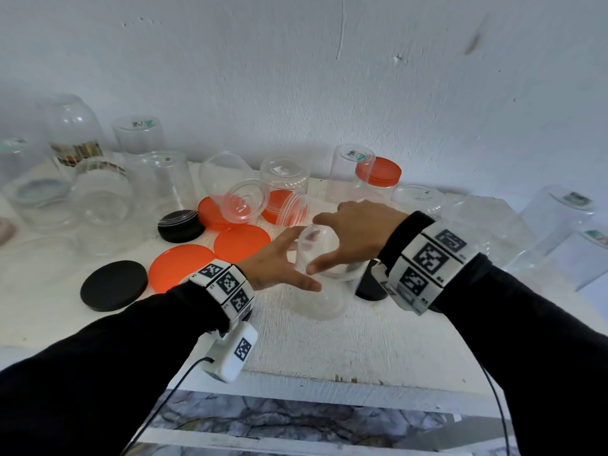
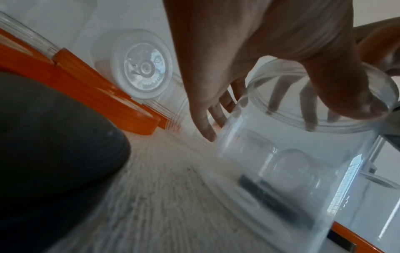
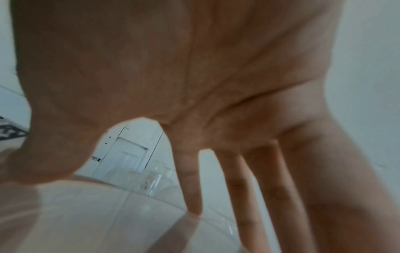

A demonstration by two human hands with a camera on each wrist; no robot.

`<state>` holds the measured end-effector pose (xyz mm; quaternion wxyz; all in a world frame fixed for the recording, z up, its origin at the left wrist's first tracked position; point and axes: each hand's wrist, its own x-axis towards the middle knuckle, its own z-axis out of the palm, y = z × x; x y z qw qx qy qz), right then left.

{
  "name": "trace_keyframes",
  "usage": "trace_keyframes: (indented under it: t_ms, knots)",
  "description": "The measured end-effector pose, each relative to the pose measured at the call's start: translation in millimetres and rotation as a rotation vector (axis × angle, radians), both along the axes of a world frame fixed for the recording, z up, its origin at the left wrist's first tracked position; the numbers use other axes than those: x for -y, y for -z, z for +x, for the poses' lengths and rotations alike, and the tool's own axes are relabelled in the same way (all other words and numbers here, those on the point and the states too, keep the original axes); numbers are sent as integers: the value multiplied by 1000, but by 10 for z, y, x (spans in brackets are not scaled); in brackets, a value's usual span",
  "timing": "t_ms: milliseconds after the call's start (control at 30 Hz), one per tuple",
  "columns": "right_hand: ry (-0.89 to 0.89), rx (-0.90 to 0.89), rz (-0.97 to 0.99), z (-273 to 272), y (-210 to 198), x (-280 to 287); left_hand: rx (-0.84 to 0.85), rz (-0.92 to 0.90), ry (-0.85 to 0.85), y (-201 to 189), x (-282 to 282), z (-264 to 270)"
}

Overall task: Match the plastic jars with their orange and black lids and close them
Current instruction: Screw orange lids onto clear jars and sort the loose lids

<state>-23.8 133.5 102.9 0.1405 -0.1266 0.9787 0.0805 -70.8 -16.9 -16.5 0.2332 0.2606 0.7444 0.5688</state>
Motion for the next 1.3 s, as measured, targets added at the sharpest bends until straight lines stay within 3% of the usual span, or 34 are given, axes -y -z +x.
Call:
trace_keyframes:
  t_ms: [67, 233, 433, 633, 800, 1000, 1300]
  knots:
    - [-2, -2, 45, -11, 11, -12, 14, 24, 17, 2, -3, 1]
    - [-92, 278, -194, -36, -78, -81, -15, 52, 42, 73, -2, -37]
    - [-6, -11, 36, -30, 67, 20, 11, 53, 51, 99, 7, -35]
    - [-81, 257, -130, -39, -34, -58, -11, 62, 51, 96, 12, -29]
    - [-56, 67, -84, -19, 73, 1, -29, 35, 78, 93, 13, -32]
    - [-87, 149, -144, -33, 42, -96, -27, 53, 84, 85, 6, -34]
    - [-77, -16, -229, 9, 161, -166, -37, 58, 20, 81, -13, 15]
